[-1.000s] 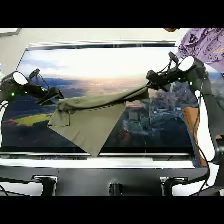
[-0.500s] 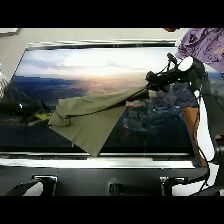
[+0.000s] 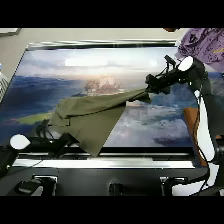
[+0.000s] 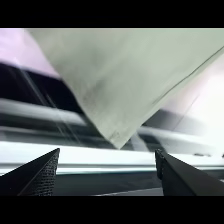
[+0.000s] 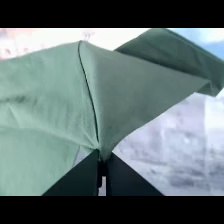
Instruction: Fold the clothes and pants, and hang the long-sleeved shirts on hangers.
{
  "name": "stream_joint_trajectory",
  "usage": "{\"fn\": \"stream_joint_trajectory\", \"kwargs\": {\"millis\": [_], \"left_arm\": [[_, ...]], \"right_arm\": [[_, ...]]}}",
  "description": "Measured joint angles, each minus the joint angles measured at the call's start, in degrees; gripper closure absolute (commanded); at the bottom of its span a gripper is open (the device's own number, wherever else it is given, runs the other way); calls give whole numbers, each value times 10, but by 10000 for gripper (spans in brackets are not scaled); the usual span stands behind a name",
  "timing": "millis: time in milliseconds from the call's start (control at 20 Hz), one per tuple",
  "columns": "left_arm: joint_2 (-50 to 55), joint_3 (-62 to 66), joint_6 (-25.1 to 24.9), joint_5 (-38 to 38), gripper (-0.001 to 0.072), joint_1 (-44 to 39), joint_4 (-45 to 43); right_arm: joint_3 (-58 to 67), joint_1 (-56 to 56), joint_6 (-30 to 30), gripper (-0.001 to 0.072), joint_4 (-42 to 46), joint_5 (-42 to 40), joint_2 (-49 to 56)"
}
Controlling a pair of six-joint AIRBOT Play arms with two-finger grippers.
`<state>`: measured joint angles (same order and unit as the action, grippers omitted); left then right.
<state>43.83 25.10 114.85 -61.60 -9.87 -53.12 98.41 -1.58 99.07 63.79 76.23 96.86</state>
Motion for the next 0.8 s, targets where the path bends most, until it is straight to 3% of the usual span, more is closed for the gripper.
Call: {"fn": "stream_joint_trajectory", "kwargs": {"millis": [150,450,800], "left_arm": [[26,-16,35,55,31,-68,10],[103,-25,54,154,32,-166,62],[167,-25,-2,204,32,-203,149]], "right_arm": [[0,0,0,684,0,9,0],[0,0,2,684,-1,20,-5],[0,0,2,685,0,24,-16]]}}
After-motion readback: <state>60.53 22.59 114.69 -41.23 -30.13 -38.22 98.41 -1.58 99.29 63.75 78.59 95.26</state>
